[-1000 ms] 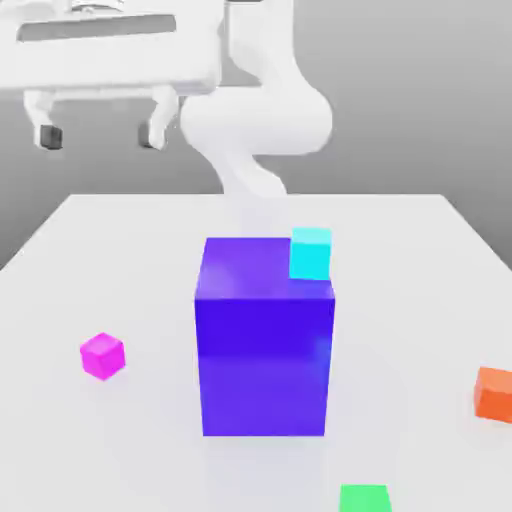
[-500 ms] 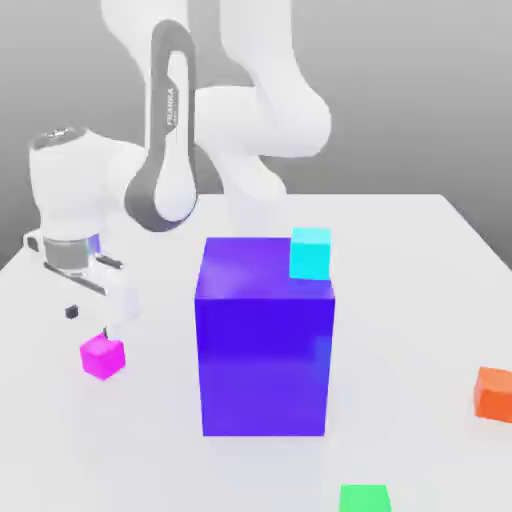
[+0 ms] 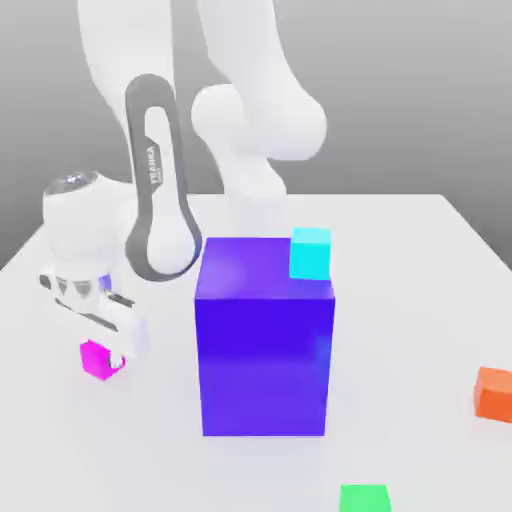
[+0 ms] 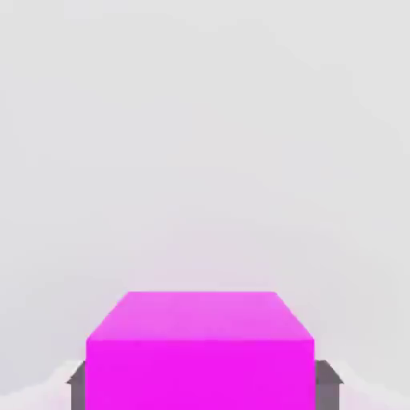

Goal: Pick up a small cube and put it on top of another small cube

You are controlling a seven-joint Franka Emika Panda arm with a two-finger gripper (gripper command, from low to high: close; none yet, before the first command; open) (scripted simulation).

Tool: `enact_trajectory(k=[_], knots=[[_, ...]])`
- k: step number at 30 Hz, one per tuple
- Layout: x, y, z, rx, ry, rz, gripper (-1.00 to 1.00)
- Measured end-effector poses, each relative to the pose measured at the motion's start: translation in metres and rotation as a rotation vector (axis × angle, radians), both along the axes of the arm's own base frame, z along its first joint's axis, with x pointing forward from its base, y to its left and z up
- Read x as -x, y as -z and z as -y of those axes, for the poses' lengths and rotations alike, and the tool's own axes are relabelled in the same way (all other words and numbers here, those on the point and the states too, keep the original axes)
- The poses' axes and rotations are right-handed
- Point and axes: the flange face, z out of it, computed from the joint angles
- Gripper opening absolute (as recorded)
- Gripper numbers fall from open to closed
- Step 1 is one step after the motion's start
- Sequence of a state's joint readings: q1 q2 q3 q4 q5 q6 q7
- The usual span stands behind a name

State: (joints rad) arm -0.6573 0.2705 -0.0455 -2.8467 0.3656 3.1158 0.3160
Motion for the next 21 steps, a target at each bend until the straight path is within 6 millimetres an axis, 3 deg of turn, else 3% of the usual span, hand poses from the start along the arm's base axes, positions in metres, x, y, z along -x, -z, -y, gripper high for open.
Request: enact_trajectory(k=[3, 17, 20, 21], knots=[[0.000, -0.002, 0.001, 0.002, -0.001, 0.001, -1.00], [0.001, -0.062, 0.001, 0.001, 0.004, 0.002, -1.00], [-0.020, -0.071, 0.015, 0.039, -0.044, -0.005, -1.00], [-0.045, -0.073, 0.005, 0.049, -0.121, -0.007, -1.00]])
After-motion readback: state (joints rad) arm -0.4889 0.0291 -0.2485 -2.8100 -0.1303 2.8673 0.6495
